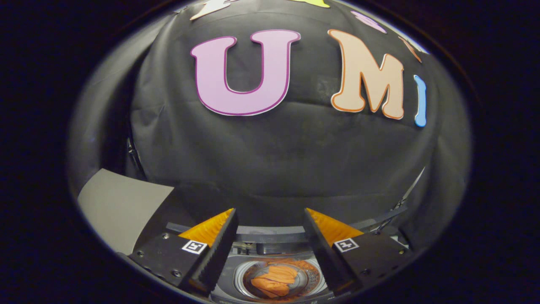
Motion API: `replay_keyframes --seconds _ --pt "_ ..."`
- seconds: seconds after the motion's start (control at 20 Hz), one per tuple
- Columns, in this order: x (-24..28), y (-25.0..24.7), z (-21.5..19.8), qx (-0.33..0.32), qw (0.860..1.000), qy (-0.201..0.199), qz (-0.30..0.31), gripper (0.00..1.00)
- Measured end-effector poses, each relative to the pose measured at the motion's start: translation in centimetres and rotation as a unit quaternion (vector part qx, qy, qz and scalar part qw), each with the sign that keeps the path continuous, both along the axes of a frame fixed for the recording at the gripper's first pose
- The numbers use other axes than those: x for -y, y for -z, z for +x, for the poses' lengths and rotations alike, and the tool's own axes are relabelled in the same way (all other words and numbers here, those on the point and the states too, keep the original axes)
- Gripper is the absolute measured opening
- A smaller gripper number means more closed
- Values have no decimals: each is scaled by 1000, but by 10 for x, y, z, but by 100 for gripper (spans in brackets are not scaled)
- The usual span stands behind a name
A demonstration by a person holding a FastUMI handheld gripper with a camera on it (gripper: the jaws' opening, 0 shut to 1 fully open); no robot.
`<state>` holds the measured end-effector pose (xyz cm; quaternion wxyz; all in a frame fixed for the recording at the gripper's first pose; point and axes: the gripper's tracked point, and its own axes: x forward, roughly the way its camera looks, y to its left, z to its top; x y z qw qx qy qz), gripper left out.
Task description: Put the clothes into the washing machine and then close the washing machine lid.
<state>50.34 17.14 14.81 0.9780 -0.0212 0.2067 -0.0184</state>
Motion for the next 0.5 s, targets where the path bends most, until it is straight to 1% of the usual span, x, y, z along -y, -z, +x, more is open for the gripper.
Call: replay_keyframes --seconds 0.5 --pt "1 1 4 -24 1000 -9 16 93"
